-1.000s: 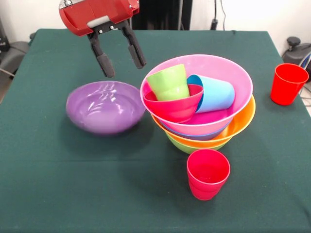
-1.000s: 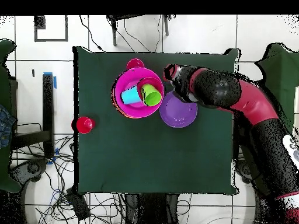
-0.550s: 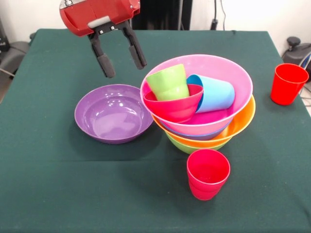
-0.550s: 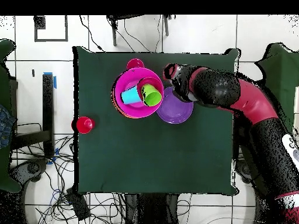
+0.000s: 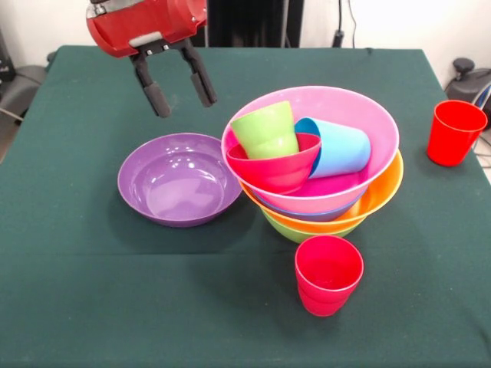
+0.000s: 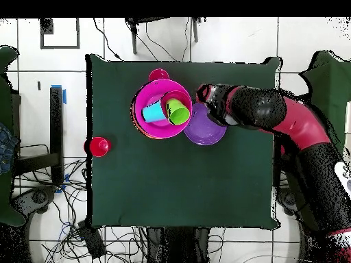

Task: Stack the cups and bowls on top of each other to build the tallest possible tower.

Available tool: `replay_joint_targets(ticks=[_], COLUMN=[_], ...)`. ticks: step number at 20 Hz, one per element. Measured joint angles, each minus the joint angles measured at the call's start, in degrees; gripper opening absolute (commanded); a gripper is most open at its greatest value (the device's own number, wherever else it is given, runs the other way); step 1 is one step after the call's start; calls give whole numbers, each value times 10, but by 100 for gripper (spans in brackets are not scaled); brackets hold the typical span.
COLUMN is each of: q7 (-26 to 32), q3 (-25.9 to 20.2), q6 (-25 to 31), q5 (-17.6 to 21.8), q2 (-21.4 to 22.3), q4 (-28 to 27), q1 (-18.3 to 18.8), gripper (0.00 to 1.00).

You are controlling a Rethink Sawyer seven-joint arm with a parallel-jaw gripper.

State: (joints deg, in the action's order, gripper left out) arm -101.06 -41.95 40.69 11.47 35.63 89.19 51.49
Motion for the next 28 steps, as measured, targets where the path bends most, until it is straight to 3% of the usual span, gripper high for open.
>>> replay_joint_targets(ticks=[4, 11, 21, 28], q7=[0, 0, 0, 0], q3=[5, 18, 40, 41], q6=[45, 72, 75, 73], q5=[35, 89, 158, 179], q2=[3, 10, 18, 15], q4=[0, 0, 0, 0], q1=[3, 3, 3, 3], gripper=[100, 100, 100, 100])
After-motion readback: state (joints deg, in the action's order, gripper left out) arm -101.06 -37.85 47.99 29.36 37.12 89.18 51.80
